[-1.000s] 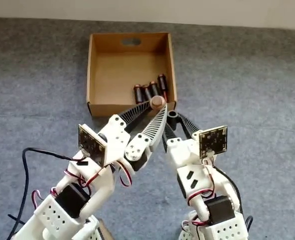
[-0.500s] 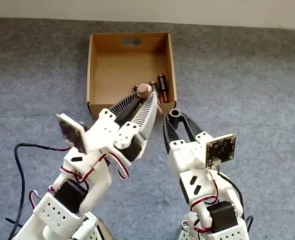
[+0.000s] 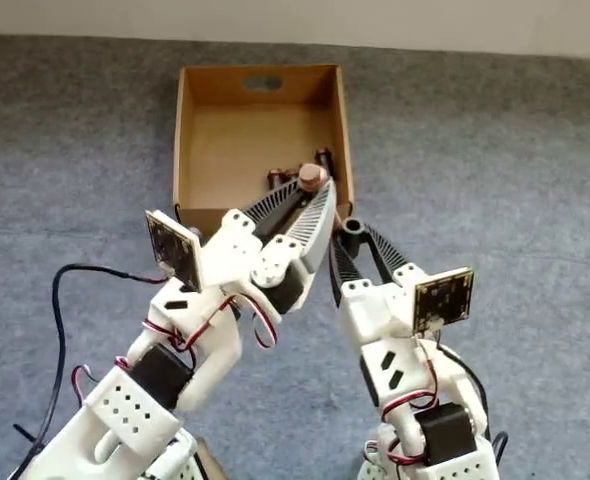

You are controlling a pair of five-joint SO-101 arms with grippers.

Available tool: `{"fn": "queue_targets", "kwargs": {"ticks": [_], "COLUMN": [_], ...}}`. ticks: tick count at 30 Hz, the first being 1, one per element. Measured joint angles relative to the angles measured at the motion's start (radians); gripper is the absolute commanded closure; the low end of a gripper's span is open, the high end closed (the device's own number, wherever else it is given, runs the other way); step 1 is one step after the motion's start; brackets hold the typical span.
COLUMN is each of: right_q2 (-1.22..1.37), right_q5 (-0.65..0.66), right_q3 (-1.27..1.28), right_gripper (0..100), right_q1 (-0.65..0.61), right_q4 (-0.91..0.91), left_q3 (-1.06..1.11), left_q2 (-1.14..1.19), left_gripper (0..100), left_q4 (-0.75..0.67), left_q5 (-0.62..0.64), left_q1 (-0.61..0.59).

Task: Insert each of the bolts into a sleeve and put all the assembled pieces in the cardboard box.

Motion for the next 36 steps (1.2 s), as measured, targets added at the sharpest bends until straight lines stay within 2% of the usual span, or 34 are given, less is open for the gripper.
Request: {"fn": "queue_targets", "kwargs": {"ticks": [16, 36], "right_q2": [0.0, 0.0], "right_q5": [0.0, 0.0], "right_q3": [0.0, 0.0], "right_gripper": [99.2, 99.2], "right_q1": [-0.002, -0.002], "right_q4": [0.0, 0.0], "left_q3": [-0.057, -0.015], "left_q2": [0.002, 0.0], "left_gripper": [99, 99], "left_q4": [0.0, -0.002], "left_q5": [0.003, 0.005], "left_q1": [0.018, 0.014]}}
